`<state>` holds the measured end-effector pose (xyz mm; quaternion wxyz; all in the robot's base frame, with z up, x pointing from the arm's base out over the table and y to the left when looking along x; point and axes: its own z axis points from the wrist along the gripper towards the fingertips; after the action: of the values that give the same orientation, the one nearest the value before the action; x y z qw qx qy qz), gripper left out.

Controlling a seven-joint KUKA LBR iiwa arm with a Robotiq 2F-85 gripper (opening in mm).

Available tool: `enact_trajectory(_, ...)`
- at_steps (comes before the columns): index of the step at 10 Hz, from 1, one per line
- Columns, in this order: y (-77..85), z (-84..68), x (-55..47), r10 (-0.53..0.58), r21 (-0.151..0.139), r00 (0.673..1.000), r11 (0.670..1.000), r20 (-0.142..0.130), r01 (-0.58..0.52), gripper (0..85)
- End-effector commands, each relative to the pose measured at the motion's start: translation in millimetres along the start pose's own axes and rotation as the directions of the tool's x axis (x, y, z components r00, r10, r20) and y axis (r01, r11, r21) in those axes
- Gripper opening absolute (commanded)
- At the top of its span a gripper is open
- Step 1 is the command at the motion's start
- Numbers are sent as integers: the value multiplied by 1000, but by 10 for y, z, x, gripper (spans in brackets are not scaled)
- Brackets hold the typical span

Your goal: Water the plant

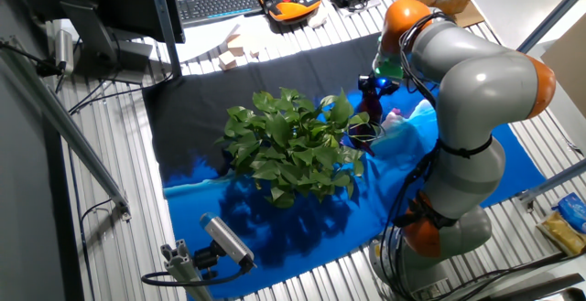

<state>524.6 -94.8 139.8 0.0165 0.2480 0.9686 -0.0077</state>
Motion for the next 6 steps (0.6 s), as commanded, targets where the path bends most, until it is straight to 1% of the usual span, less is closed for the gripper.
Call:
enact_trajectory(1,6,3,3,1,-2,1000,1000,1,-1,510)
enact_trajectory(2,15,10,8,4,-3,1000,1000,3,-4,510)
enact_trajectory(6,19,25,22,6,6,1000,1000,13,-6,510)
